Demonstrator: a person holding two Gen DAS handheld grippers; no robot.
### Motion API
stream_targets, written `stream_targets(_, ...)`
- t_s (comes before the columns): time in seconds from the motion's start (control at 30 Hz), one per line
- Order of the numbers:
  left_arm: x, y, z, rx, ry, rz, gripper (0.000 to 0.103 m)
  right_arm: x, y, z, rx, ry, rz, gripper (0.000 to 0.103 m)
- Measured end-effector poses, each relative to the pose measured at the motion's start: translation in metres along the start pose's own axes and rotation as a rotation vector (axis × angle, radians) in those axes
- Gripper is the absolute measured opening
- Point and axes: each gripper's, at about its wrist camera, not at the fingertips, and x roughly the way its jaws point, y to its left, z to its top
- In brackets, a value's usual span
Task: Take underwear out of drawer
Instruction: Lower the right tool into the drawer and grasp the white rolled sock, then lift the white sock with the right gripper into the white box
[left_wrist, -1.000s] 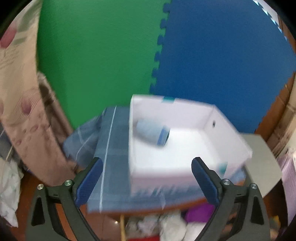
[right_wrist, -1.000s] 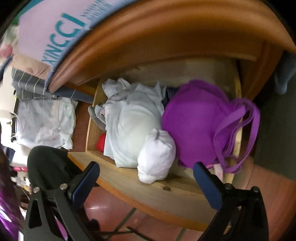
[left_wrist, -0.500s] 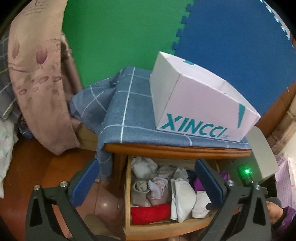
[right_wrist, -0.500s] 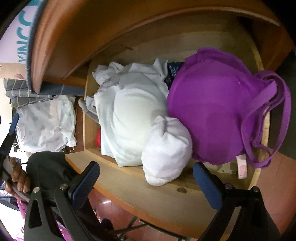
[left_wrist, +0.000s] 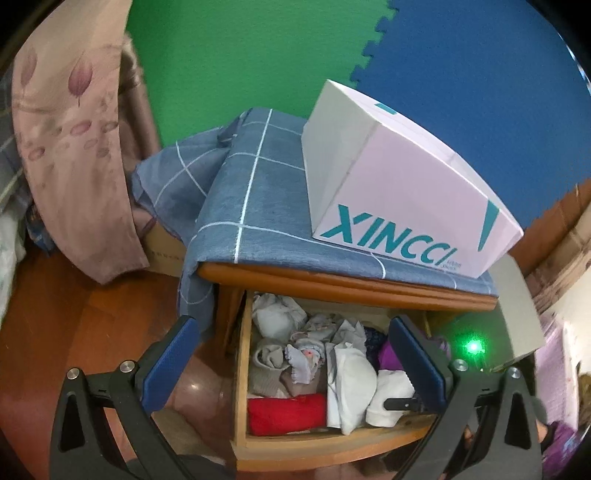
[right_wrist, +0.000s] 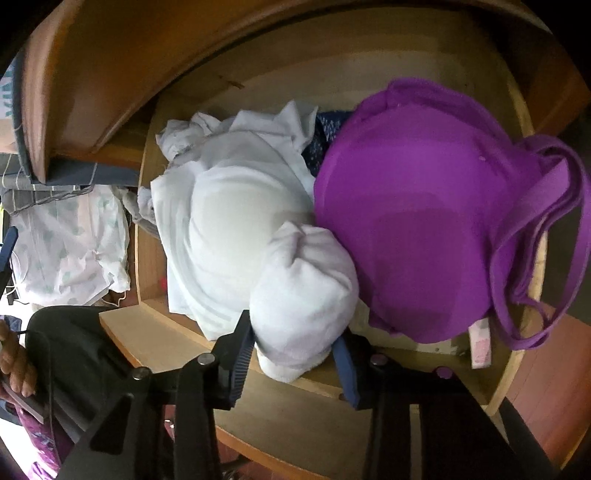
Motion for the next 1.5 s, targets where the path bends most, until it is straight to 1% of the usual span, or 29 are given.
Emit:
stream_targets(0.1,0.000,0.007,0.000,-0.042,0.003,-0.002,0.102,-0.023,0.006,-0.006,-0.026,-0.060,0.022,0.040)
stream_targets(0.27,0.000,0.009,0.000,-0.053,0.005,-0.007,0.102,-0.064,0.018,-0.021,-0.058,-0.153,0.080,0.040)
stream_targets(0.4,-0.001,0.001,-0.001,-0.010,0.000,0.003,0.102,-0.104,0.031,-0.034,-0.091,-0.213,0.116,0.040)
stream_targets(0.57,-0.003,-0.012,-0.003,0.066,-0.004,0.016,0.102,-0.185,0.061,-0.043,-0.172,-0.335,0.140,0.040)
stream_targets(0.63,-0.003,-0.017,-0.005,0.087,-0.008,0.021,0.102,-0.218,0.073,-0.041,-0.202,-0.389,0.137,0.040)
stream_targets(0.67,0.000,-0.018,-0.006,0.088,0.003,0.025,0.102,-0.233,0.079,-0.038,-0.216,-0.410,0.135,0.040)
stream_targets(0.77,0.016,-0.017,-0.009,0.055,0.100,0.047,0.102,-0.272,0.096,-0.025,-0.250,-0.470,0.112,0.040)
stream_targets(0.8,0.016,-0.016,-0.009,0.050,0.101,0.057,0.102,-0.280,0.101,-0.019,-0.258,-0.485,0.101,0.040)
stream_targets(0.83,0.015,-0.015,-0.009,0.050,0.085,0.060,0.102,-0.292,0.107,-0.012,-0.268,-0.505,0.087,0.040)
stream_targets(0.9,0.007,-0.014,-0.008,0.048,0.034,0.028,0.102,-0.305,0.116,0.002,-0.278,-0.529,0.070,0.040)
stream_targets(0.97,0.004,-0.012,-0.008,0.044,0.011,-0.009,0.102,-0.312,0.125,0.023,-0.284,-0.543,0.052,0.040)
stream_targets(1.1,0.002,-0.015,-0.010,0.065,-0.010,-0.005,0.102,-0.312,0.136,0.069,-0.275,-0.529,0.008,0.040)
stream_targets(1.17,0.001,-0.021,-0.010,0.090,-0.022,-0.005,0.102,-0.304,0.142,0.095,-0.271,-0.502,-0.027,0.040)
stream_targets(1.27,0.000,-0.026,-0.012,0.113,-0.020,-0.045,0.102,-0.288,0.143,0.129,-0.264,-0.460,-0.091,0.040)
stream_targets(1.33,0.000,-0.027,-0.013,0.111,-0.026,-0.060,0.102,-0.276,0.144,0.147,-0.256,-0.434,-0.126,0.040)
stream_targets(1.43,-0.001,-0.025,-0.011,0.088,-0.027,-0.086,0.102,-0.259,0.142,0.173,-0.238,-0.405,-0.155,0.040)
stream_targets(1.47,-0.002,-0.024,-0.011,0.079,-0.036,-0.088,0.102,-0.254,0.141,0.177,-0.234,-0.398,-0.164,0.040)
stream_targets(1.5,-0.005,-0.022,-0.011,0.072,-0.057,-0.072,0.102,-0.249,0.141,0.183,-0.230,-0.391,-0.175,0.040)
